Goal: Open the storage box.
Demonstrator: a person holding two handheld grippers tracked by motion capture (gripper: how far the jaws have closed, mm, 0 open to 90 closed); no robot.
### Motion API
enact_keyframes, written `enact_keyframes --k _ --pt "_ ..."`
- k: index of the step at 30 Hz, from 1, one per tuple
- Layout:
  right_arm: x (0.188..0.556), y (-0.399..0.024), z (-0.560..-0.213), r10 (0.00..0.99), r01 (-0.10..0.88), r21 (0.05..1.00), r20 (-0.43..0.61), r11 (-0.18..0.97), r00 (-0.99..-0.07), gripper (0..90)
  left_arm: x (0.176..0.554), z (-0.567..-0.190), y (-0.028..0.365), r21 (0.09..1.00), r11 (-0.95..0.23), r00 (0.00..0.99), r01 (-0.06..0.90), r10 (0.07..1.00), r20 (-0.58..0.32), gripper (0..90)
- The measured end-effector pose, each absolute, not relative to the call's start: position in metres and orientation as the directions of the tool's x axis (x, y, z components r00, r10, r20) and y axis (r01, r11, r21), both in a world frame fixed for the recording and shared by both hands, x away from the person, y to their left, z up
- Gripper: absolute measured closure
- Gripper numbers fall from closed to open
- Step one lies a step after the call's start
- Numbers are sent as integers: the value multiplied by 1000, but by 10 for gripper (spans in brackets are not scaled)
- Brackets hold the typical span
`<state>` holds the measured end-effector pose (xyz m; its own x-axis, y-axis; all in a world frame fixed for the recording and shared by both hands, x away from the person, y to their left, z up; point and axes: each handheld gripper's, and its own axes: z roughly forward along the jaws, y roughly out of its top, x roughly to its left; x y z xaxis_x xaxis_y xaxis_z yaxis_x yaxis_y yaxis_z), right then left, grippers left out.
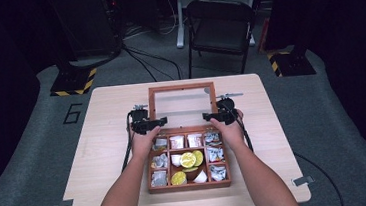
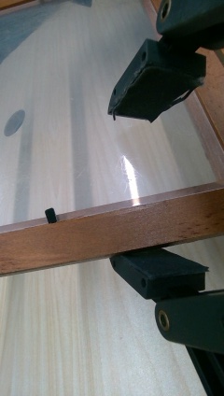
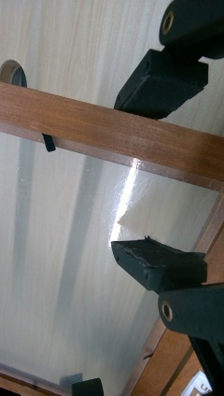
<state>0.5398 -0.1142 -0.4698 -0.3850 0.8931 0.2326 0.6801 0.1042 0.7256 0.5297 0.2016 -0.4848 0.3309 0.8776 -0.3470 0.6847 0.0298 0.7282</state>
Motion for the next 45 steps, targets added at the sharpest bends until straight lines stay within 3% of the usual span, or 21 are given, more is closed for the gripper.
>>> enact_keyframes --k 45 --pt "548 -120 -481 887 736 672 291 77 -359 321 537 -494 208 671 28 320 741 864 -390 269"
